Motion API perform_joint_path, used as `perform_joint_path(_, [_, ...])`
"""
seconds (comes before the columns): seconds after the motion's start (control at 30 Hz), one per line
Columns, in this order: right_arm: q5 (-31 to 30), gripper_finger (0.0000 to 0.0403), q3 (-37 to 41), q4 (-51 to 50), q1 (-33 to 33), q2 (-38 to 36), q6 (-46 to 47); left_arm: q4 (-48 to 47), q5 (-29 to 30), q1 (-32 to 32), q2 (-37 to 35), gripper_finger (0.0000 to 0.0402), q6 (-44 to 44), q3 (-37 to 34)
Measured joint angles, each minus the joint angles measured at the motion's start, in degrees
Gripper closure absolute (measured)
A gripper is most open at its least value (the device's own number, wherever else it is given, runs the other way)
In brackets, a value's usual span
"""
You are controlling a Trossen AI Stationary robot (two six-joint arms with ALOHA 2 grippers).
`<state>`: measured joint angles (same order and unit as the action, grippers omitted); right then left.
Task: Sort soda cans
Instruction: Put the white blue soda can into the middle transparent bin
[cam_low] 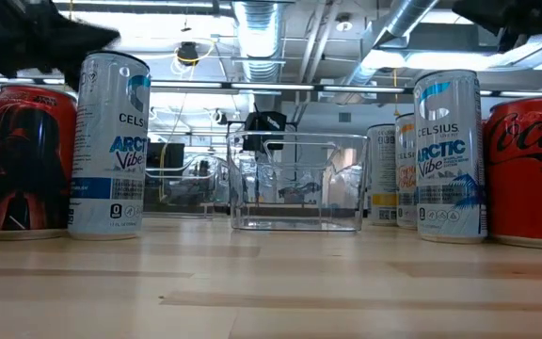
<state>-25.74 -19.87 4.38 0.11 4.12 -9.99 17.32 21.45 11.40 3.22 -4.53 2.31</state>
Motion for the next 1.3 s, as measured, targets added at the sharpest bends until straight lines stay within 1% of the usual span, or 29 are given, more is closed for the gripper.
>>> perform_joint_path(0.03, [0.01,0.0378,-0.61,-0.92,-0.49,0.48,-0.01,-0.94,1.12,0.00,0.69,0.0390,-0.32,0.13])
perform_joint_path(0.1, [0.00,0.0378,-1.65,-2.57,-1.59,1.41,-0.02,0.48,2.41,-0.02,2.78,0.0368,-0.39,1.09])
perform_joint_path(0.17, [0.02,0.0378,-2.54,-4.42,-2.84,2.12,-0.12,1.95,2.81,-0.02,5.13,0.0337,-0.05,2.29])
perform_joint_path(0.27, [0.07,0.0369,-3.36,-7.18,-4.89,3.01,1.73,1.56,2.17,0.03,9.59,0.0279,-0.01,4.97])
perform_joint_path(0.4, [1.65,0.0338,-4.97,-12.97,-6.97,3.84,4.52,1.27,-0.94,0.04,16.47,0.0205,0.49,10.16])
perform_joint_path(0.5, [3.14,0.0303,-5.38,-14.24,-8.23,4.51,6.54,-0.58,-2.07,0.05,22.54,0.0169,1.54,14.14])
perform_joint_path(0.57, [3.14,0.0275,-5.18,-13.86,-8.90,4.97,7.81,-2.61,-2.68,0.04,26.01,0.0157,3.59,16.84])
perform_joint_path(0.63, [2.56,0.0245,-5.16,-12.82,-10.01,5.82,7.28,-3.45,-2.92,0.04,29.23,0.0153,6.49,19.16])
perform_joint_path(0.73, [-0.90,0.0205,-5.12,-10.72,-11.79,6.44,4.76,-3.47,-2.63,0.00,33.24,0.0151,9.47,22.34])
perform_joint_path(0.8, [-4.60,0.0185,-5.12,-8.61,-13.17,7.01,5.62,-3.56,-1.27,0.00,35.09,0.0151,8.89,24.73])
perform_joint_path(0.87, [-8.17,0.0170,-5.22,-8.01,-14.84,7.43,7.10,-3.92,2.39,-0.05,36.40,0.0151,5.67,27.59])
perform_joint_path(0.9, [-9.18,0.0165,-5.40,-8.31,-15.71,7.75,7.18,-5.32,3.98,-0.27,36.87,0.0151,4.42,29.17])
perform_joint_path(0.97, [-9.34,0.0157,-5.73,-8.09,-18.05,8.54,5.12,-8.78,5.38,-1.13,37.65,0.0151,3.20,31.97])
perform_joint_path(1.0, [-8.56,0.0154,-5.73,-8.24,-19.19,9.14,3.86,-10.78,5.46,-1.47,38.39,0.0151,2.95,33.08])
perform_joint_path(1.07, [-4.13,0.0150,-5.74,-9.81,-21.26,10.60,2.92,-14.24,5.37,-1.91,40.10,0.0151,2.90,34.51])
perform_joint_path(1.1, [0.43,0.0149,-5.80,-9.83,-22.17,11.60,5.83,-15.42,4.84,-1.92,41.13,0.0151,3.00,34.79])
perform_joint_path(1.17, [13.46,0.0146,-6.90,-11.28,-22.93,12.52,9.85,-18.01,2.59,-1.90,43.28,0.0151,5.02,34.94])
perform_joint_path(1.2, [17.82,0.0146,-7.12,-12.68,-23.09,13.09,11.29,-19.37,1.88,-1.76,44.31,0.0151,5.86,35.20])
perform_joint_path(1.23, [20.34,0.0146,-7.20,-13.73,-23.09,13.34,13.10,-20.55,1.25,-1.66,44.84,0.0151,6.06,35.67])
perform_joint_path(1.3, [21.12,0.0146,-7.02,-15.78,-22.92,13.81,17.25,-22.44,0.67,-1.04,45.65,0.0151,3.43,36.96])
